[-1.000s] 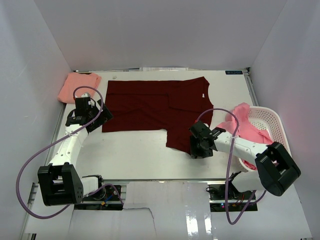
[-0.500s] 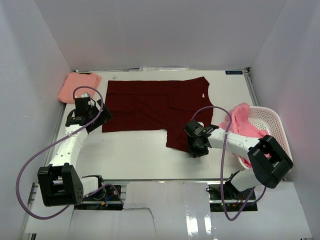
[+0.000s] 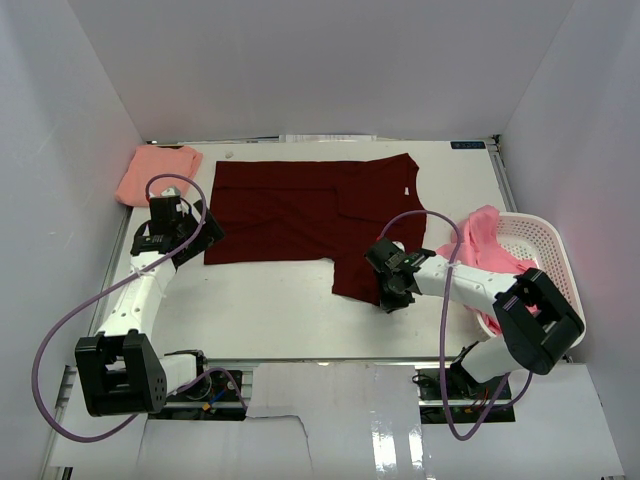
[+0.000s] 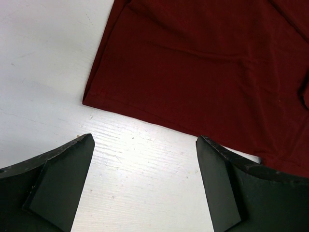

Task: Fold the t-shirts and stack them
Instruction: Grap the side of the flattened tshirt closest away from the robot with both arms

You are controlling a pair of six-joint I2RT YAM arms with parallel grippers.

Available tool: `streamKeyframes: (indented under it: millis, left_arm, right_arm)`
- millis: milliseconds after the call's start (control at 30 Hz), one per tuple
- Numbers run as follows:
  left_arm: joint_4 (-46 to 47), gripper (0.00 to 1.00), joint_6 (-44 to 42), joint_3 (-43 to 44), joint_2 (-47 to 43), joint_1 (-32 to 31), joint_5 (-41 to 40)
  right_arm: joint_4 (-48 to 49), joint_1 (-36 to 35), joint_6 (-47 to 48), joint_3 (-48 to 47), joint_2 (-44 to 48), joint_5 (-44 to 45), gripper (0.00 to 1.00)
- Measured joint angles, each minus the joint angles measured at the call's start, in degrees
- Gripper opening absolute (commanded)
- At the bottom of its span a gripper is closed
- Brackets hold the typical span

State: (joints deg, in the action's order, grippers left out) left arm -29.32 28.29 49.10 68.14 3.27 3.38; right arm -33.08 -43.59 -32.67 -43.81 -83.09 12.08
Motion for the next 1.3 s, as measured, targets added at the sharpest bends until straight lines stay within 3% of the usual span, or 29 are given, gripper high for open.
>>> streamKeyframes:
  millis: [133,333,467,800,1000,1167,1300]
  left_arm:
    - [0.0,0.98,0.0,0.0,0.0,0.0,0.0]
    - [-0.3,0.98,0.0,-1.2,0.0,0.0,-0.5]
    - [-0.8,0.85,0.9,-3.9,-0.3,0.0,-0.9]
    - [-2.8,0.68,6.8,-6.2,0.3,0.0,-8.4]
    - [-3.4,0.67,12.3,-4.8,8.2,0.1,-12.5]
    - [-3.3,0.59,17.4,-2.8,15.2,0.2,-13.8]
    - [-3.1,0.6,21.4,-2.6,17.5,0.3,-14.6]
  right_arm:
    - [0.0,0.0,0.2,0.3,0.6,0.0,0.08]
    - [-2.1,0.0,0.5,0.7,3.4,-0.3,0.08]
    - [-4.4,0.0,1.5,-0.2,4.9,-1.1,0.08]
    - [-6.4,0.0,3.1,-4.3,6.9,-3.5,0.08]
    - [-6.7,0.0,3.1,-4.3,6.9,-3.9,0.08]
    - [-6.7,0.0,3.1,-4.3,7.6,-4.4,0.08]
    - [-6.7,0.0,3.1,-4.3,7.9,-4.8,0.08]
